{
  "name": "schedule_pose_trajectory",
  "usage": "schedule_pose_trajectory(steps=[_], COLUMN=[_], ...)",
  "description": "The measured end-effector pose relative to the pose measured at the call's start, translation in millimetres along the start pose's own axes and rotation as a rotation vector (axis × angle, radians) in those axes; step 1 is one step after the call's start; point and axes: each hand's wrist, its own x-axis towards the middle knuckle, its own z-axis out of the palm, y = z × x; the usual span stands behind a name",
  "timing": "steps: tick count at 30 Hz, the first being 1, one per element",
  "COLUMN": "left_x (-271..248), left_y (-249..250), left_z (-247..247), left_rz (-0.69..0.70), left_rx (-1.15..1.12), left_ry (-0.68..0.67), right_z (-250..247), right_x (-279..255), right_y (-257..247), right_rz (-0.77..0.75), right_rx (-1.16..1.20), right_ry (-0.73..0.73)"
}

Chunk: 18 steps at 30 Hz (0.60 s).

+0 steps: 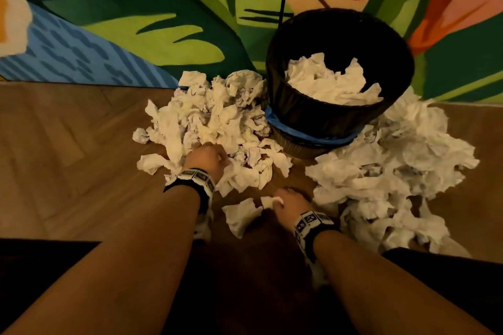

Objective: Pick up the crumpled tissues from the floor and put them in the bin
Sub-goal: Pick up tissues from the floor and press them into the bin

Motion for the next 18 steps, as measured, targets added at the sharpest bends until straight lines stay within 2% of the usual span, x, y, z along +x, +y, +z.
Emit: schedule_pose_trajectory(steps=[3, 6, 10, 12, 14, 18], left_x=[2.4, 3.0, -0.6, -4.1, -9.1, -25.6], left_y=[3.9, 9.4, 19.1, 24.0, 29.3, 40.2], left_z=[-2.9, -8.6, -16.6, -21.5, -23.0, -7.3], left_rz=[-0.008, -0.085, -0.125, -0.116, -0.092, -0.012], left_rx=[-0.148, -0.374, -0.543, -0.519, -0.472, -0.372], left_ry=[0.121, 0.213, 0.238, 0.248, 0.212, -0.024], right_z=[-8.5, -15.9, -20.9, -20.1, -19.5, -18.3], right_x=[1.1, -0.7, -3.8, -6.5, -7.9, -3.8], right_y=[0.6, 3.4, 2.7, 3.3, 4.7, 7.6], right_rz=[0.089, 0.079, 0.073, 0.054, 0.003, -0.078], right_rx=[0.119, 0.175, 0.212, 0.231, 0.191, 0.044], right_ry=[0.108, 0.205, 0.248, 0.280, 0.286, 0.192])
